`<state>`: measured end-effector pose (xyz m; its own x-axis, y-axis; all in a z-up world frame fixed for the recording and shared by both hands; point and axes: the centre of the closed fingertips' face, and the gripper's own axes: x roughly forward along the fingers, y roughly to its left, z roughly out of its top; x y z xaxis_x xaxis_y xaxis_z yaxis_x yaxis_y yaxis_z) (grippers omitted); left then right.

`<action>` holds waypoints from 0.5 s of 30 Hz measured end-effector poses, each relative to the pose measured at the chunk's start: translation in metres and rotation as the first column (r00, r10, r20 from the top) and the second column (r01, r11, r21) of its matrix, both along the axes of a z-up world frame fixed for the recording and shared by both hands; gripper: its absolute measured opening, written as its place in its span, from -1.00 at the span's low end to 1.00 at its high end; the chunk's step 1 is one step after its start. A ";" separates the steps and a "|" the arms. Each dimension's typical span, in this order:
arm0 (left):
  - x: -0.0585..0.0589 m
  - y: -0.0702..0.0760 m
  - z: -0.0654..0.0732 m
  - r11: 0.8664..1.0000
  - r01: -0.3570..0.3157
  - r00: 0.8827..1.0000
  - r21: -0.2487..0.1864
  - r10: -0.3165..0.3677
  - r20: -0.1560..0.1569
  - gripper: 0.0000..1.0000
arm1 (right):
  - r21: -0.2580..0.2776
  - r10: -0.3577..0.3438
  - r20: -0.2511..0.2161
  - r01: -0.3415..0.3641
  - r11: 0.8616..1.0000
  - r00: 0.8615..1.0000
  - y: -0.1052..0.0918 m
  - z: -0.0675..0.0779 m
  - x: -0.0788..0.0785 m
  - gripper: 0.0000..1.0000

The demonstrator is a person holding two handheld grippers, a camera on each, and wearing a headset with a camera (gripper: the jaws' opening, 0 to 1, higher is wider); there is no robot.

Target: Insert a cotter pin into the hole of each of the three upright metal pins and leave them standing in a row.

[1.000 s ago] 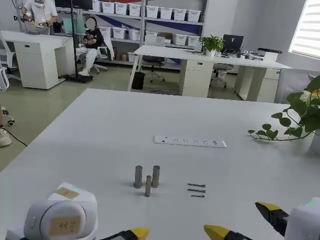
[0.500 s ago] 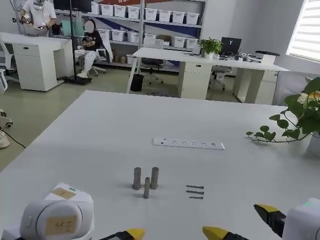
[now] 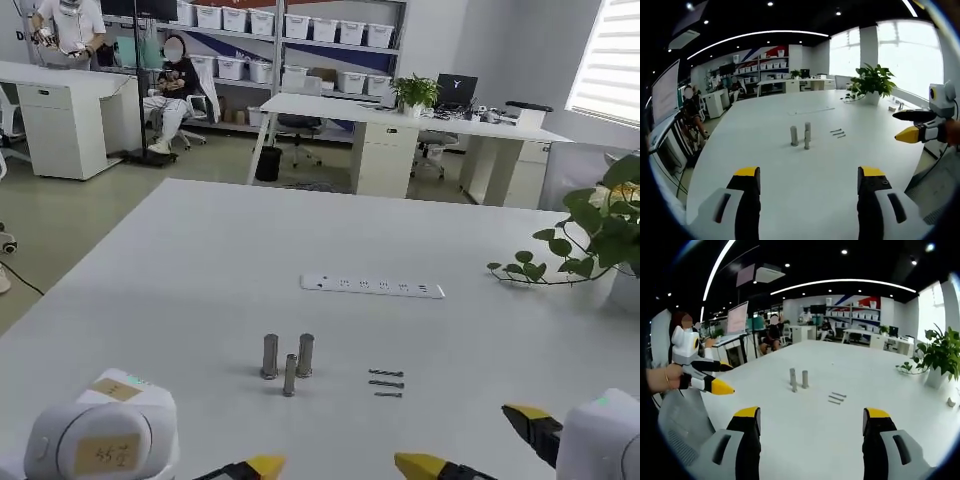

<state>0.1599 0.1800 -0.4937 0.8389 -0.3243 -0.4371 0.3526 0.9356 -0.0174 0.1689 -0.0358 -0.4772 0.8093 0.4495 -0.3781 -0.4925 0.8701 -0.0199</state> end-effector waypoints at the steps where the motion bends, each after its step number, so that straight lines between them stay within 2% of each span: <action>1: 0.000 0.000 0.000 1.000 0.001 1.000 0.003 -0.001 -0.001 0.56 | 0.003 0.002 -0.003 -0.002 1.000 1.000 0.000 0.000 0.000 0.63; 4: 0.000 -0.001 0.000 1.000 0.003 1.000 0.002 -0.003 0.003 0.55 | 0.007 0.004 -0.002 -0.004 1.000 1.000 0.000 -0.001 0.002 0.56; 15: 0.003 0.001 0.000 1.000 0.005 1.000 0.008 -0.005 0.003 0.51 | 0.004 0.012 -0.005 -0.012 1.000 1.000 0.001 -0.002 0.005 0.54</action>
